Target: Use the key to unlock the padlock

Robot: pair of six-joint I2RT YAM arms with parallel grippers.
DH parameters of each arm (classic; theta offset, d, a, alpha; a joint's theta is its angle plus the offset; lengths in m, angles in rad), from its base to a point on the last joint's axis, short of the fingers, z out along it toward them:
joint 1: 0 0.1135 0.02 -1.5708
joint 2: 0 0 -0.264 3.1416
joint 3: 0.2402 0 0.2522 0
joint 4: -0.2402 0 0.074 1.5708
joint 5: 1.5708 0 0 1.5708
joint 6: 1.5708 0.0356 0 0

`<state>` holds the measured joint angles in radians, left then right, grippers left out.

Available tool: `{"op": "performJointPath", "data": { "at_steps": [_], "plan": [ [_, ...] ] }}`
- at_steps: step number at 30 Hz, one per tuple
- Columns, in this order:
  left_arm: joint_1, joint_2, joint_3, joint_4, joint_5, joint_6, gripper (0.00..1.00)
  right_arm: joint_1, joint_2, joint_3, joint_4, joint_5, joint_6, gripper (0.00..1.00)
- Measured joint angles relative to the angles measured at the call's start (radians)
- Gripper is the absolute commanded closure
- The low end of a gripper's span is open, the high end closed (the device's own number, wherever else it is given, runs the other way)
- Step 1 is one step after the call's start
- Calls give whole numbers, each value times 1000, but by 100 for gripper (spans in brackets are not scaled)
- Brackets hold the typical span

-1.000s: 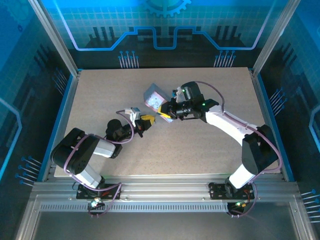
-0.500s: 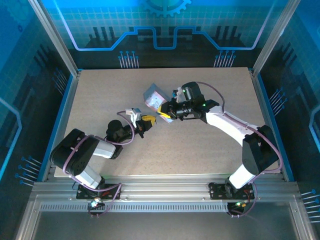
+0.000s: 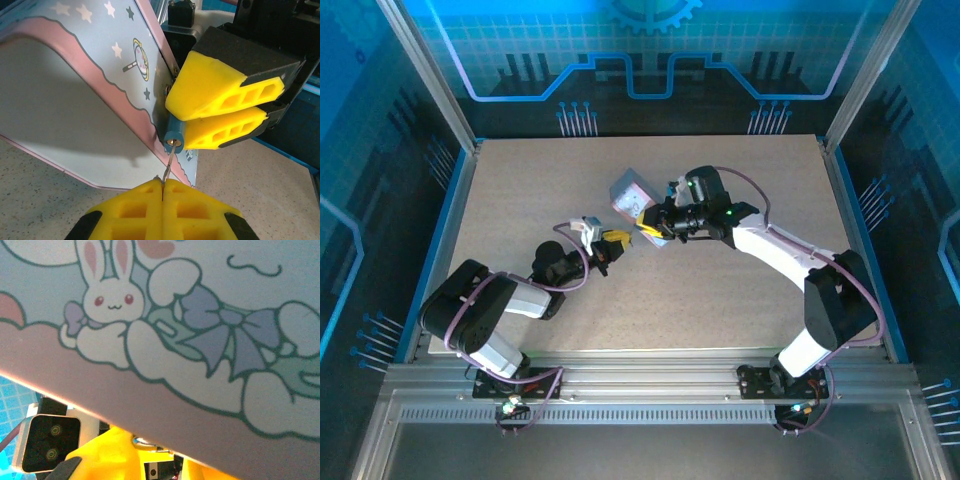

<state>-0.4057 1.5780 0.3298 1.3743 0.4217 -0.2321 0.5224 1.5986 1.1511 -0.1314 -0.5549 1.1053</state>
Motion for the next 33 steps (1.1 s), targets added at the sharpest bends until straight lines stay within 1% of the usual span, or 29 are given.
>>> {"op": "performJointPath", "data": {
  "at_steps": [19, 33],
  "plan": [
    [-30, 6, 1, 0, -55, 8, 100, 0, -2, -24, 48, -3, 51, 100],
    [-56, 21, 10, 0, -108, 50, 100, 0, -2, -25, 58, -3, 62, 100]
  ]
}}
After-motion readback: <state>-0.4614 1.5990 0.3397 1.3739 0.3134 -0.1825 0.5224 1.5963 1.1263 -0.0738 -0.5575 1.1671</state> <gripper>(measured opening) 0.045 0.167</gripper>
